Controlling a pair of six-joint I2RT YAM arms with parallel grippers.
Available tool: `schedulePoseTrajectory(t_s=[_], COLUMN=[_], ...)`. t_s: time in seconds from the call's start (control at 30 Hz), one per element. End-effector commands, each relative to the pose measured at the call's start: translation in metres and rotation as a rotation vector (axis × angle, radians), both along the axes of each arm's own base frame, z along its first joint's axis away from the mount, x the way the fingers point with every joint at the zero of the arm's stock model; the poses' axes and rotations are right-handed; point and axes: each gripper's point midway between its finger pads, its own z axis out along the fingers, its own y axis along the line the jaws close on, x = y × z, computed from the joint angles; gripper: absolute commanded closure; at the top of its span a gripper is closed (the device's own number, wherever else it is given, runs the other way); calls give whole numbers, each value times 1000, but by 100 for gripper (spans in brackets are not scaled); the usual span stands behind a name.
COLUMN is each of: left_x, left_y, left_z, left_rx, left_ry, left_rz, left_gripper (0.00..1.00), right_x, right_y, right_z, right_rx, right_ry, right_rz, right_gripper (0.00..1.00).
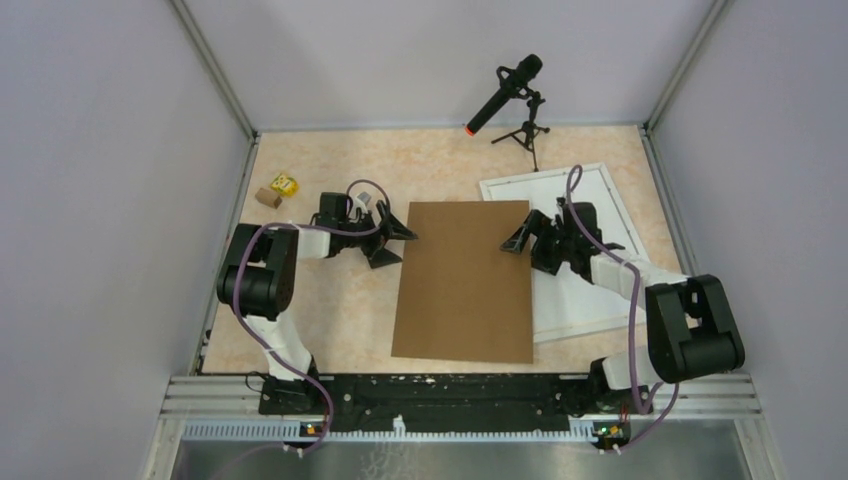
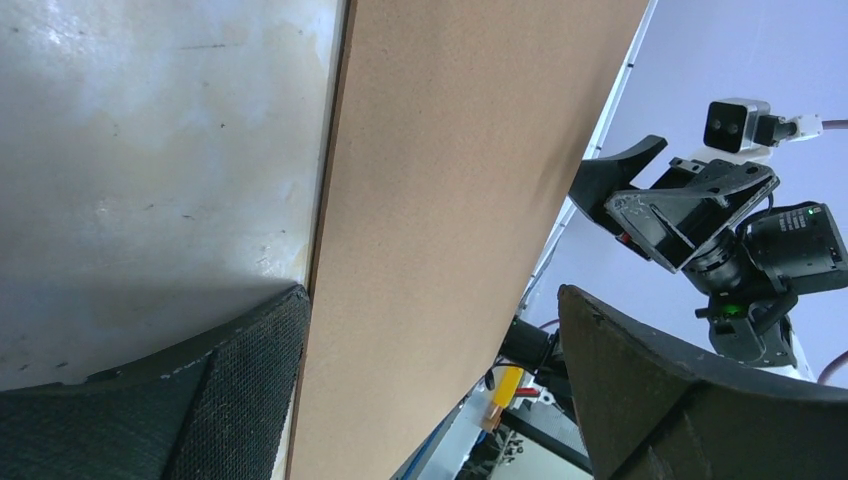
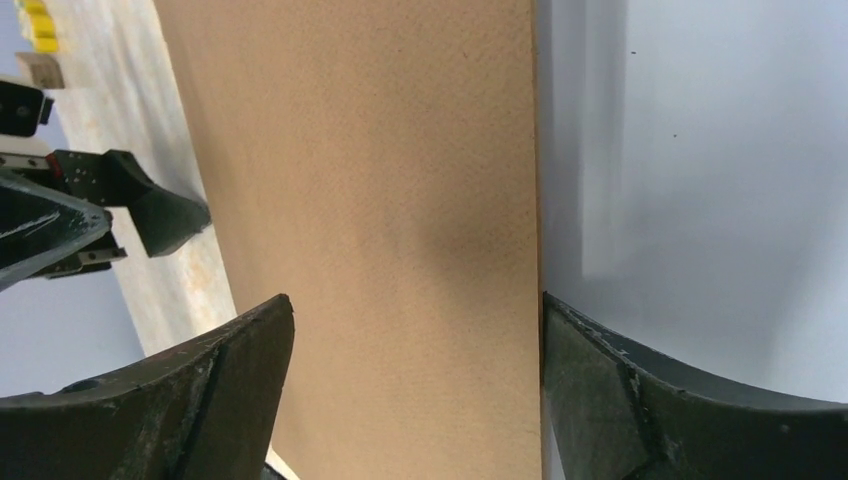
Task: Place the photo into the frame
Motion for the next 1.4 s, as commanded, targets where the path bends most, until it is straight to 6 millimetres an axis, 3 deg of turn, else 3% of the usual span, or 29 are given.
schedulePoseTrajectory(t_s=[0.0, 0.17, 0.37, 0.47, 0.63, 0.87, 1.0, 1.07, 1.23, 1.37], left_x=[-26, -28, -30, -31, -33, -37, -35, -33, -22, -15], left_y=[3, 0, -5, -7, -13, -19, -20, -21, -18, -13], left_z=[-35, -34, -30, -25, -16, -6, 5, 15, 60, 100], left_rx=[52, 45, 21, 4, -27, -47, -53, -55, 0, 88], left_ry=[143, 141, 139, 131, 114, 93, 51, 5, -215, -426], left_rz=[-2, -11, -19, -24, -46, -65, -72, -81, -104, -105], left_gripper=[2, 2, 2, 2, 2, 2, 2, 2, 2, 2], right_x=[6, 5, 1, -1, -5, -5, -9, -11, -20, -25], right_y=[12, 26, 34, 35, 41, 42, 35, 29, 20, 2], right_z=[29, 54, 98, 110, 108, 100, 103, 111, 158, 223], right_rx=[90, 201, 307, 338, 363, 254, 147, 110, 53, -34], right_ry=[-121, -170, -240, -262, -262, -232, -206, -214, -308, -466], right_rz=[90, 127, 126, 115, 107, 74, 57, 54, 87, 74], right_gripper=[15, 30, 43, 47, 49, 66, 82, 100, 100, 100])
